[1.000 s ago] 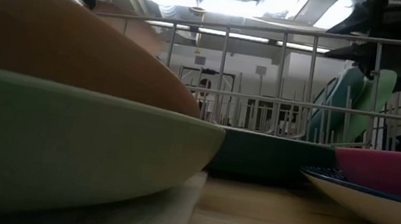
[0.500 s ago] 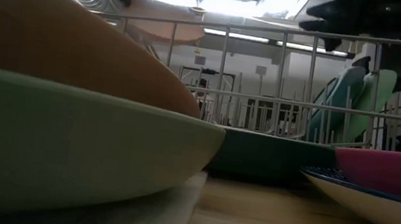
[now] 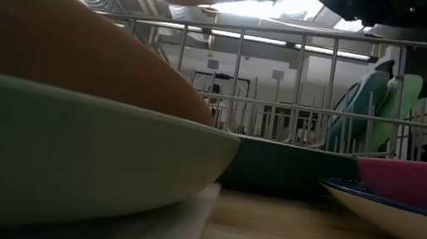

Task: Sort dishes
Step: Put the light orange plate in the dish rack

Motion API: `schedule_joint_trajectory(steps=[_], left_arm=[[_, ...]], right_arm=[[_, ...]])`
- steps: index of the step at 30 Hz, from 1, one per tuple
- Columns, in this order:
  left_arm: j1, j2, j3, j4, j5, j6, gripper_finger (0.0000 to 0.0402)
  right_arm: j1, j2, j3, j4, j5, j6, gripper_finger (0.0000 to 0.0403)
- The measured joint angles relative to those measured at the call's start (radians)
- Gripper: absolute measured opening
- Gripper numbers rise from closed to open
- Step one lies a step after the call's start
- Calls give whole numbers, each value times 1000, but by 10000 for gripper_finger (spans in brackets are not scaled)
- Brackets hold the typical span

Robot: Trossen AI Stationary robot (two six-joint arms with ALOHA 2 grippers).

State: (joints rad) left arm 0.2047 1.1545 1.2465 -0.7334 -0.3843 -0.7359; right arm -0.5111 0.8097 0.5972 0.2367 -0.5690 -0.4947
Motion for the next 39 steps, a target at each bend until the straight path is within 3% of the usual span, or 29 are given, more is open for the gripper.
schedule_joint_trajectory(steps=[9,15,19,26,39], left_arm=[[0,0,0,-106,248,-207,0],[0,1,-1,-218,359,-331,0],[0,18,-1,-277,421,-387,0],[-24,104,-1,-303,533,-412,0],[-35,198,-1,-294,674,-393,0]], right_arm=[[198,23,0,7,14,-298,200],[334,92,0,28,137,-444,200],[396,166,0,110,201,-473,200],[451,303,21,231,220,-482,200],[557,521,304,-224,221,-420,200]])
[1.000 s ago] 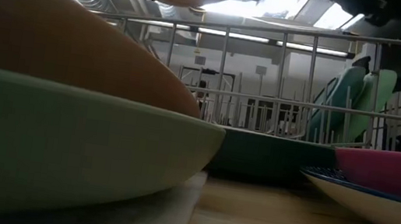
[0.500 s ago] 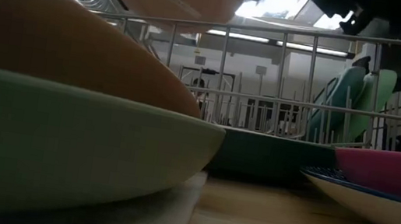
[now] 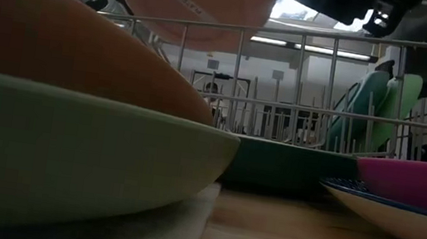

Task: Sort dishes
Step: Put the light orange plate in the dish rack

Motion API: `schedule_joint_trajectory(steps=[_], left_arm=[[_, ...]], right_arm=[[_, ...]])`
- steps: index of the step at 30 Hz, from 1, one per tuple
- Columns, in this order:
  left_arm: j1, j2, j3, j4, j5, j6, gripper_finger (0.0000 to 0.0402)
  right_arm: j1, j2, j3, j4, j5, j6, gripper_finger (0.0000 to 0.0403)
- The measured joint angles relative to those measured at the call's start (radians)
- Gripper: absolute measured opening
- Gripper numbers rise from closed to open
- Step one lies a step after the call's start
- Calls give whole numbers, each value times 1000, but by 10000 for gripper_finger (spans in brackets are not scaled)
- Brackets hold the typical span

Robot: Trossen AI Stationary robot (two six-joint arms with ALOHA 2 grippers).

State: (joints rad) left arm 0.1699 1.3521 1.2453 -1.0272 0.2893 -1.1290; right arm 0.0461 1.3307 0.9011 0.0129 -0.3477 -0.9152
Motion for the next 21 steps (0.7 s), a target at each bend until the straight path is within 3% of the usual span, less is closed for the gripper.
schedule_joint_trajectory(steps=[10,15,21], left_arm=[[0,-2,0,3,3,14,0],[0,-2,0,27,4,40,0],[1,-2,0,27,2,80,0]], right_arm=[[5,117,155,-152,25,107,185],[6,163,201,-250,24,111,135],[7,171,217,-250,14,166,45]])
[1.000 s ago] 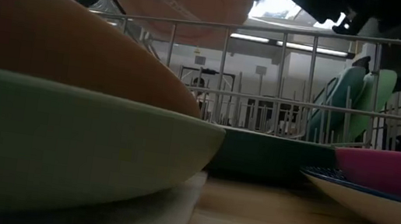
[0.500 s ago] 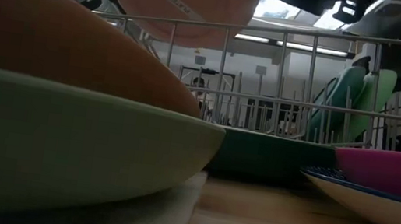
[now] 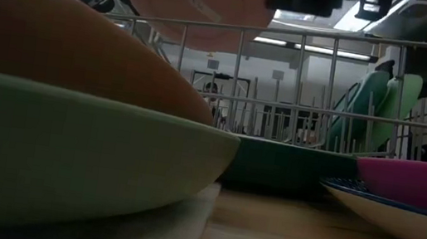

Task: Sort dishes
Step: Put the light orange plate in the dish rack

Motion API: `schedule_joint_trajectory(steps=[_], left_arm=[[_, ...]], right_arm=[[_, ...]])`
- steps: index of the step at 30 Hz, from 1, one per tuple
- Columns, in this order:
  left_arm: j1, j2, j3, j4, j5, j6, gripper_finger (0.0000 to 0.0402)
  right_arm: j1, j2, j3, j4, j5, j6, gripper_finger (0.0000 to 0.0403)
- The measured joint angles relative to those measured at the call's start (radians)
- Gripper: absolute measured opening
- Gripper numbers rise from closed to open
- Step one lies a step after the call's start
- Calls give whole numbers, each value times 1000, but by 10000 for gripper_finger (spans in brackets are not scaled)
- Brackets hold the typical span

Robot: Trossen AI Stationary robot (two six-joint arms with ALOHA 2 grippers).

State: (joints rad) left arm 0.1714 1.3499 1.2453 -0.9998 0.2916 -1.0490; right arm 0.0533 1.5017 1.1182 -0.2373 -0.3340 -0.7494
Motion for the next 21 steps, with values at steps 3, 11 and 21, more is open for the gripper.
schedule_joint_trajectory(steps=[3,11,21], left_arm=[[1,0,0,10,-6,10,4],[-1,-1,0,38,-64,180,38],[26,-1,0,171,-256,436,130]], right_arm=[[2,0,16,3,-12,-2,13],[-1,0,61,-48,-51,57,20],[-1,-2,100,-208,-56,230,13]])
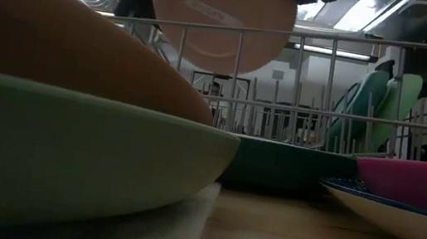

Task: Sort dishes
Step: Put the light orange plate in the dish rack

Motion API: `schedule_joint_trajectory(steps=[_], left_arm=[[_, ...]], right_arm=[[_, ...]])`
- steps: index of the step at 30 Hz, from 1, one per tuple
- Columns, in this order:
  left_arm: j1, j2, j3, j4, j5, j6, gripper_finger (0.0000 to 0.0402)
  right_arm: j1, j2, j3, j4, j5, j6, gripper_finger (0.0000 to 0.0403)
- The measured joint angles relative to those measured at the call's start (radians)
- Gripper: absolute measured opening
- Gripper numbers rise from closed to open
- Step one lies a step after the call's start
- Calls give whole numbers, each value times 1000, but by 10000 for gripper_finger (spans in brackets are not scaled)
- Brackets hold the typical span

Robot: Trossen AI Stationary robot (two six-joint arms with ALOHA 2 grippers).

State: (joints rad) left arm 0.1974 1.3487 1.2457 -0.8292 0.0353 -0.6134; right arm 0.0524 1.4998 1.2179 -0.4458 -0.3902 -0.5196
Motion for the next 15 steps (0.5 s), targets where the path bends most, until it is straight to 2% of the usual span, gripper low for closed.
schedule_joint_trajectory(steps=[5,15], left_arm=[[41,0,0,40,-22,115,152],[118,0,0,68,-53,288,140]], right_arm=[[0,-1,-5,-40,8,122,9],[0,-73,-3,-32,95,303,10]])
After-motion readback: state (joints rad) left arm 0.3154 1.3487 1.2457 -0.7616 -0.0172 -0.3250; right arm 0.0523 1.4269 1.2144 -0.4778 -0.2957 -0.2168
